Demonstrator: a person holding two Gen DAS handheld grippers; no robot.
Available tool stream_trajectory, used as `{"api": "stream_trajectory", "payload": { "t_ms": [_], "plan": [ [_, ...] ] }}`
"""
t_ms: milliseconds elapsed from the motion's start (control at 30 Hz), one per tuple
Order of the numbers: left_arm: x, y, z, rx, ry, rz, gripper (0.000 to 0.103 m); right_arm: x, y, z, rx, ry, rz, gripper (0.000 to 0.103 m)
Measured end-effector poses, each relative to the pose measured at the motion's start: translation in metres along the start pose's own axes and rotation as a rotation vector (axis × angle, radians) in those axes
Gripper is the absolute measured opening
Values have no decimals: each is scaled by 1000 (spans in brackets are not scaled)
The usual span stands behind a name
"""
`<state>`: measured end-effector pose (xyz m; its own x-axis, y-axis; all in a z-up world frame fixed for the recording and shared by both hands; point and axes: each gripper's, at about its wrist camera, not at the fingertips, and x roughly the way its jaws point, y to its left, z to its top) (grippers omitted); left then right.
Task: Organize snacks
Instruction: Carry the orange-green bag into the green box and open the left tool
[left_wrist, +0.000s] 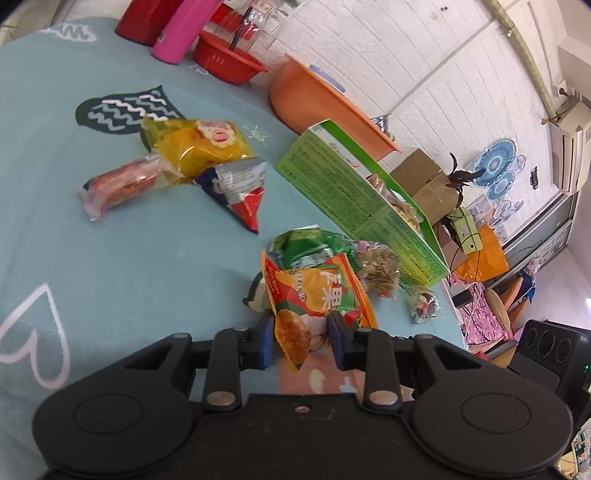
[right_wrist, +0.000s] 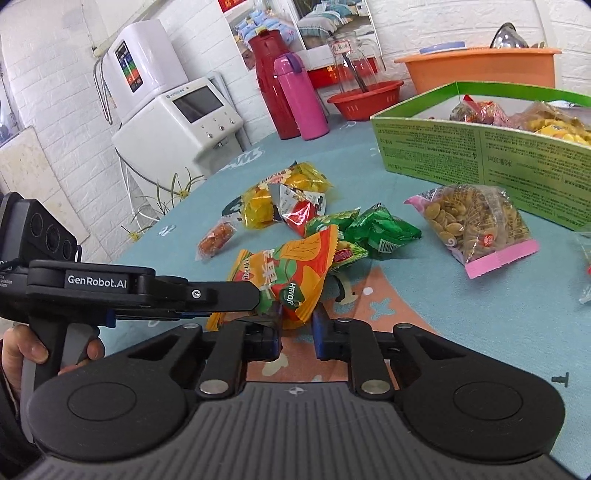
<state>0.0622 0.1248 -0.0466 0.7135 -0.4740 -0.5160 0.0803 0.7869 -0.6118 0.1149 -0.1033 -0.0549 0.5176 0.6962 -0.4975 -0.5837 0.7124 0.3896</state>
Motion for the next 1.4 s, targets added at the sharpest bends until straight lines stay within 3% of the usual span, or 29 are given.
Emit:
{"api": "stream_trajectory", "payload": {
  "t_ms": [267, 467, 900, 1133, 1300, 1333, 1367, 1400],
  "plan": [
    [-9, -42, 14, 95, -52, -23, 37, -35, 8, 14, -56, -130, -30, 29],
    [6, -76, 38, 165, -67, -70, 37, -55, -7, 32, -58, -227, -62, 28],
    [94, -138, 108, 268, -55, -142, 38, -70, -75, 93, -43, -383, -190, 28],
    [148, -146, 136, 275, -23, -142, 38, -56, -118, 113, 18, -401, -226, 28],
    [183, -138, 145, 281, -3, -100, 38, -32, -147, 115, 62, -377, -236, 31],
    [190, -134, 146, 285, 10, -90, 49, -24, -152, 115, 65, -356, -250, 34],
    [195, -130, 146, 281, 15, -69, 67, -18, -156, 115, 71, -330, -280, 42],
    [198, -125, 145, 273, 9, -52, 79, -12, -159, 114, 73, -307, -311, 57]
  ]
}}
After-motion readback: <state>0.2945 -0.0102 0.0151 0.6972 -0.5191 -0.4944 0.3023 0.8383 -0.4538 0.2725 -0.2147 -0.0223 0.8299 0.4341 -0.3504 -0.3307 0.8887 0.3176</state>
